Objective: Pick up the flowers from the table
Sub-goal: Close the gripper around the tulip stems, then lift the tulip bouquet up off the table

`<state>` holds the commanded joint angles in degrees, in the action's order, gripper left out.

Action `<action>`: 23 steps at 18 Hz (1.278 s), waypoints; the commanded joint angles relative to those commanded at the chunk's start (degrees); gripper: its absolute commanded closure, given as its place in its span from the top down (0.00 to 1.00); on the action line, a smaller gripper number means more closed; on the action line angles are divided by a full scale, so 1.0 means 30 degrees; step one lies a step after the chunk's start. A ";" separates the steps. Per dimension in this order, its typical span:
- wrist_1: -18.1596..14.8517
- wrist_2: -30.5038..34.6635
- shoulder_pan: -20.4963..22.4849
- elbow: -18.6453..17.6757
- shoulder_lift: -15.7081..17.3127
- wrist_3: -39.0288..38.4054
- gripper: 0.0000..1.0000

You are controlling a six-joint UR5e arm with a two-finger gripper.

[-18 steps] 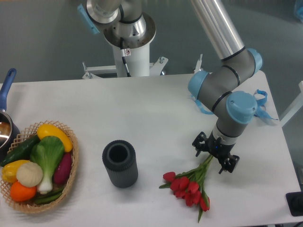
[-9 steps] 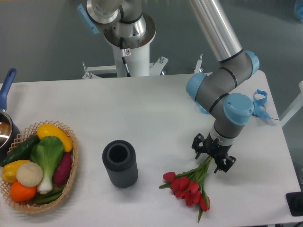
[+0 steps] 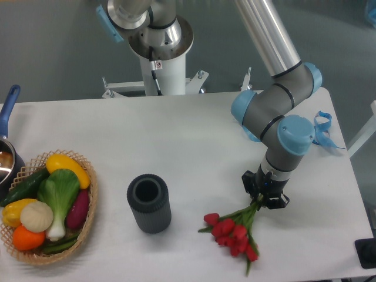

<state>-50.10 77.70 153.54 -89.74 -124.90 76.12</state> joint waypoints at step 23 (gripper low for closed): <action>0.0410 -1.3502 0.0556 0.1172 0.5626 -0.6653 0.17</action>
<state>-48.87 37.19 155.21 -86.22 -108.02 56.16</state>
